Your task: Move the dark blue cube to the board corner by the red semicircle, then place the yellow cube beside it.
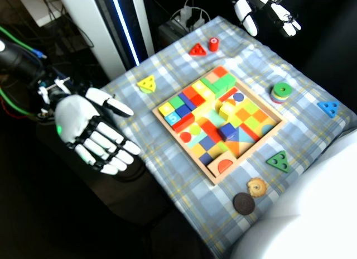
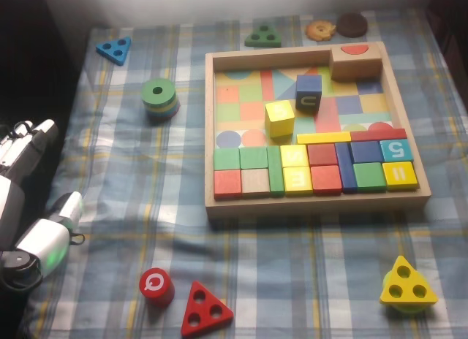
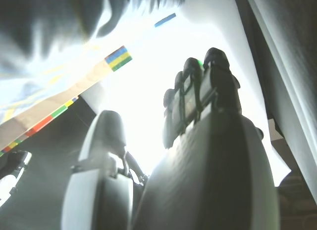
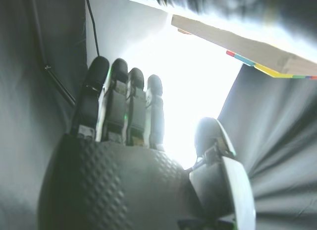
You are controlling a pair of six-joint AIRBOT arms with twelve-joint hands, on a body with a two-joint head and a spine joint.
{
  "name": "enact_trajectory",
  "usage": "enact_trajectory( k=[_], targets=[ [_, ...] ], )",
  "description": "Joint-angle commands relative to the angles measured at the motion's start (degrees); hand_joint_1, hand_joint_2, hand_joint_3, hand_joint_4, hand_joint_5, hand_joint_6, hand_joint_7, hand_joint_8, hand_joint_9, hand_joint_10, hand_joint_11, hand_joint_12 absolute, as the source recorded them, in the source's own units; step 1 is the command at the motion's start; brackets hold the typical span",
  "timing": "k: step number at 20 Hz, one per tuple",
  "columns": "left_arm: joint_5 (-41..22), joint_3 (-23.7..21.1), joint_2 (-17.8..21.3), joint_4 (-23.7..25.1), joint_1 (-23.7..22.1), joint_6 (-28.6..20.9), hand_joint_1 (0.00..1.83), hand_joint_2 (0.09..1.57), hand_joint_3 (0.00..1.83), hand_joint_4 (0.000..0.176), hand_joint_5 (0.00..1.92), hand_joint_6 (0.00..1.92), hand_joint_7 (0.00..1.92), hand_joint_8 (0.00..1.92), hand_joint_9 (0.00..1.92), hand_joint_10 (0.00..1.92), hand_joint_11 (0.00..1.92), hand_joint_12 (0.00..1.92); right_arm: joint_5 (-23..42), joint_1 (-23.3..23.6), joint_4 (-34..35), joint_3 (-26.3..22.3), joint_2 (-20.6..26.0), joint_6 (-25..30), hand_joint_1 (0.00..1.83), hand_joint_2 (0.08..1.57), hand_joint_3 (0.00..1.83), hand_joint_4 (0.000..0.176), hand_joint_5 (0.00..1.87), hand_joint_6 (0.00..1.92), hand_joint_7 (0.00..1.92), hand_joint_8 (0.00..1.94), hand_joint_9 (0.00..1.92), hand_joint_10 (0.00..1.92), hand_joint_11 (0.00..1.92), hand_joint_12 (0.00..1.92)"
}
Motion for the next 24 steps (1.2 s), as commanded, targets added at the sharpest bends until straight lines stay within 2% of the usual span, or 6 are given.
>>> enact_trajectory(
  k=[1, 8, 10, 16, 22, 24],
  targets=[
    [-6.15, 0.17, 0.23, 2.71, -0.38, -0.37, 0.59, 1.4, 0.03, 0.041, 0.22, 0.0, 0.12, 0.0, 0.08, 0.01, 0.0, 0.0, 7.4, 0.15, -1.16, 0.51, 0.32, 1.21, 0.0, 1.19, 0.01, 0.013, 0.2, 0.01, 0.14, 0.0, 0.02, 0.0, 0.0, 0.0],
    [-5.12, 0.18, 0.17, 3.38, -0.38, -0.37, 0.6, 1.43, 0.0, 0.041, 0.22, 0.0, 0.11, 0.0, 0.1, 0.0, 0.0, 0.0, 4.42, 0.92, -4.78, 2.07, 2.02, 2.42, 0.0, 1.15, 0.0, 0.027, 0.23, 0.01, 0.1, 0.0, 0.0, 0.0, 0.0, 0.0],
    [-4.92, 0.2, 0.2, 3.46, -0.39, -0.37, 0.6, 1.42, 0.0, 0.048, 0.22, 0.0, 0.11, 0.0, 0.09, 0.0, 0.0, 0.0, -0.13, 3.48, -9.23, 5.9, 2.66, 7.51, 0.0, 1.18, 0.01, 0.098, 0.28, 0.02, 0.0, 0.0, 0.0, 0.0, 0.0, 0.0],
    [-5.04, 0.16, 0.23, 3.25, -0.37, -0.38, 0.65, 1.41, 0.0, 0.038, 0.23, 0.0, 0.12, 0.0, 0.1, 0.0, 0.0, 0.0, -19.15, 17.38, -27.23, 17.4, 2.99, 16.27, 0.0, 1.28, 0.02, 0.044, 0.28, 0.0, 0.02, 0.0, 0.0, 0.0, 0.0, 0.0],
    [-4.47, 0.28, 0.13, 3.26, -0.38, -0.37, 0.63, 1.41, 0.0, 0.052, 0.22, 0.0, 0.12, 0.0, 0.1, 0.0, 0.0, 0.0, -35.67, 32.57, -47.94, 25.15, 0.61, 24.12, 0.06, 1.2, 0.0, 0.122, 0.37, 0.01, 0.0, 0.0, 0.0, 0.0, 0.0, 0.0],
    [-4.38, 0.31, 0.1, 3.27, -0.38, -0.37, 0.6, 1.42, 0.0, 0.049, 0.22, 0.0, 0.12, 0.0, 0.1, 0.0, 0.0, 0.0, -40.38, 36.28, -53.63, 27.03, -1.1, 24.16, 0.0, 1.25, 0.01, 0.083, 0.3, 0.0, 0.01, 0.0, 0.0, 0.0, 0.0, 0.0]
  ],
)
